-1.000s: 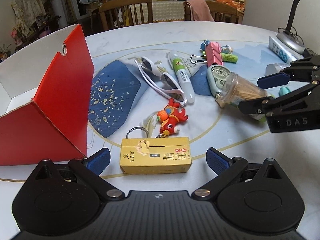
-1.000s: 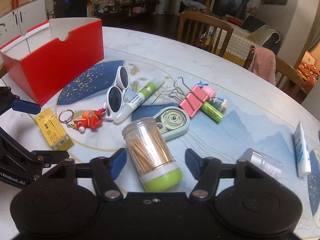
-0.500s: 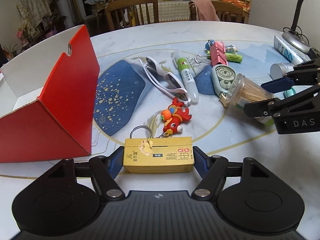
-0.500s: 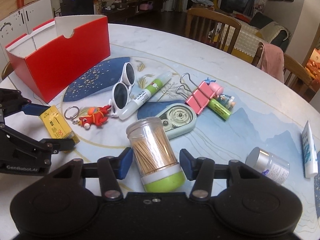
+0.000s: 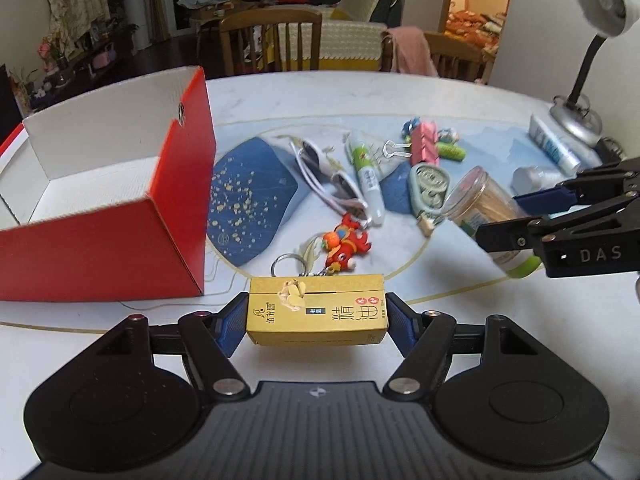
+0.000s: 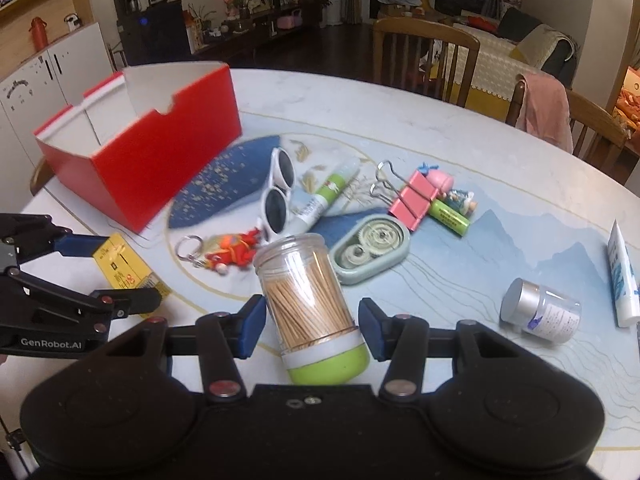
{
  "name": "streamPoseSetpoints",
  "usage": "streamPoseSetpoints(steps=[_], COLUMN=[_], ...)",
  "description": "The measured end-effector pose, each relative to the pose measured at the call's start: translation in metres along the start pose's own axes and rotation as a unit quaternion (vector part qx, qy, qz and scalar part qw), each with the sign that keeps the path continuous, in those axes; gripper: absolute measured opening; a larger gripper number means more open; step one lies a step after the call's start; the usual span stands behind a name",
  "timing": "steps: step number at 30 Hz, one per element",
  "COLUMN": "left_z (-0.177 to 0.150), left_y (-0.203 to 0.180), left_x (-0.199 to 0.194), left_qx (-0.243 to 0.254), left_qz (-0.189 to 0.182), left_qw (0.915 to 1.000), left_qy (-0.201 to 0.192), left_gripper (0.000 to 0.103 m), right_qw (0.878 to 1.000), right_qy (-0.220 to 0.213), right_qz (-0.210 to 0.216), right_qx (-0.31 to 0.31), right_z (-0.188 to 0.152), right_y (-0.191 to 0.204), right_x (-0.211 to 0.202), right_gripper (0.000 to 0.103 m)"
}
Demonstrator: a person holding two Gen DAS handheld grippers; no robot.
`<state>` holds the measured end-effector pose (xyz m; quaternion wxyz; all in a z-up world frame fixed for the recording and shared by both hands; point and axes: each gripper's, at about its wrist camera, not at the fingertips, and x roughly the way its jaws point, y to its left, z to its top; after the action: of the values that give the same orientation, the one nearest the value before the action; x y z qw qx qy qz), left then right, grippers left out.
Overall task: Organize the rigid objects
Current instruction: 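Grasp the yellow box with the left tool while the right tool grasps the toothpick jar, then carry both items into the red box and open both tools to release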
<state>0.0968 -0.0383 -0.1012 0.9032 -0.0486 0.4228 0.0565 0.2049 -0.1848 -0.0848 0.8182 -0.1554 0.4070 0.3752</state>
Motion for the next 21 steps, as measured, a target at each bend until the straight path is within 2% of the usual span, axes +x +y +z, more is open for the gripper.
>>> streamPoseSetpoints(steps=[11,15,21], left_z=[0.027,0.038,0.055], left_y=[0.045,0.07,0.129], left_x=[-0.055,-0.069,-0.08], left_qx=[0.02,0.03,0.006], left_qz=[-0.053,-0.042,-0.024], left_qw=[0.9976,0.9973,0.9977], left_qy=[-0.04,-0.053,-0.063], left_gripper=[0.071,0.071,0.071], right_qw=[0.999,0.999,0.999], right_qy=[-0.008,-0.016,-0.029], right_qz=[0.01,0.008,0.016], right_qx=[0.036,0.041,0.032], right_z=[0.037,0.059,0.093], right_y=[0.046,0.072,0.116], right_x=[-0.036,-0.04,-0.037], right_gripper=[0.05,0.05,0.05])
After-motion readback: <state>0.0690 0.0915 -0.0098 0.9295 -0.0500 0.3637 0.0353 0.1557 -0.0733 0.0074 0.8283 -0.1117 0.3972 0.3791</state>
